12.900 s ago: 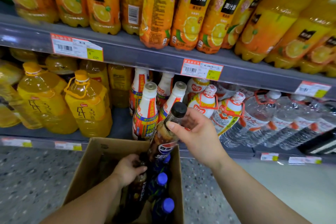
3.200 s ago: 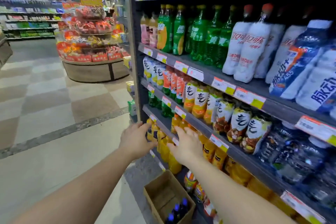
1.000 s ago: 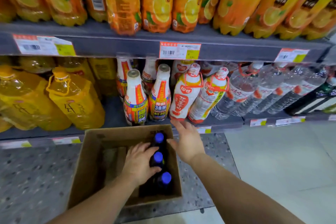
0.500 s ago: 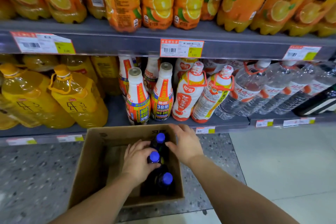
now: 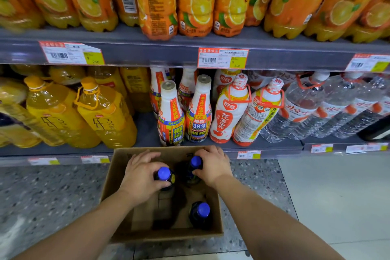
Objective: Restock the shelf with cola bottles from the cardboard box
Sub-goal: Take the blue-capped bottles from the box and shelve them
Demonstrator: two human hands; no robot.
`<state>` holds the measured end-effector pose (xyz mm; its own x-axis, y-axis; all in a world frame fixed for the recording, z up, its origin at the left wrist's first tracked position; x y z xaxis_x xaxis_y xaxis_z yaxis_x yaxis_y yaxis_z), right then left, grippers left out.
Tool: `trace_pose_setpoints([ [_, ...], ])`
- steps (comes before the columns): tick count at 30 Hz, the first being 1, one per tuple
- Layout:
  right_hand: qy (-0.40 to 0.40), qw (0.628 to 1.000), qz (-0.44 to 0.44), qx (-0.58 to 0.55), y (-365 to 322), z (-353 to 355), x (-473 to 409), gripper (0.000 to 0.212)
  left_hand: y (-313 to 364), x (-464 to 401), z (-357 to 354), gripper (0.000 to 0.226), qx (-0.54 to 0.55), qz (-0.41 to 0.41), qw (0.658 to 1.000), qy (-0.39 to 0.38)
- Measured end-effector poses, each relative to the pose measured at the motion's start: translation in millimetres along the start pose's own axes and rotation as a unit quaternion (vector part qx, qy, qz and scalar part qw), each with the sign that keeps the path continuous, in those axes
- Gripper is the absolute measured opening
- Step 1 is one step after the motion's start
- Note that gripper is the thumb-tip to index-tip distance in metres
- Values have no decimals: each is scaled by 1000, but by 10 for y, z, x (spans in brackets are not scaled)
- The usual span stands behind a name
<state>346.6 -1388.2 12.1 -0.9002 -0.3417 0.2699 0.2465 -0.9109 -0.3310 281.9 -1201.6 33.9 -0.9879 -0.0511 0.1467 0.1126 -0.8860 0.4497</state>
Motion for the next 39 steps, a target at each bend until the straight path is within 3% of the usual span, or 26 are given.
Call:
trace_pose_setpoints([
  [9, 32, 999, 21, 17, -121, -12, 59, 46, -8, 71, 58, 39, 12, 0, 1000, 13],
  [16, 77, 975, -18, -209, -228, 510, 359, 38, 174, 129, 570, 40, 52, 12, 998, 30],
  [22, 77, 938, -42, -335, -700, 1495, 808, 33, 642, 351, 1603, 41, 84, 10, 996, 38],
  [31, 102, 937, 10, -335, -1693, 3455, 1502, 23, 1452, 802, 3549, 39, 99, 14, 994, 44],
  [37, 149, 930, 30, -334, -2278, 4891, 2059, 25, 2227, 1005, 5036, 36, 151, -47, 985, 70],
  [39, 165, 924, 40, -341, -2396, 5313, 2233, 16, 2526, 1029, 5431, 37, 164, -74, 981, 69],
])
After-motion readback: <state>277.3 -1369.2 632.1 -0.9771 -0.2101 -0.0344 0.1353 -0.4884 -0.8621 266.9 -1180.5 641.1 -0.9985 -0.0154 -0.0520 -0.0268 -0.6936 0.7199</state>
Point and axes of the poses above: each hand's wrist, its own x-axis away from the middle knuckle, its own z-axis out of the back of the hand, y = z × x, the point moved 8 cm from there along -x, towards the middle knuckle, and after that the axes turned 2 degrees about z, right-handed, at the moved point
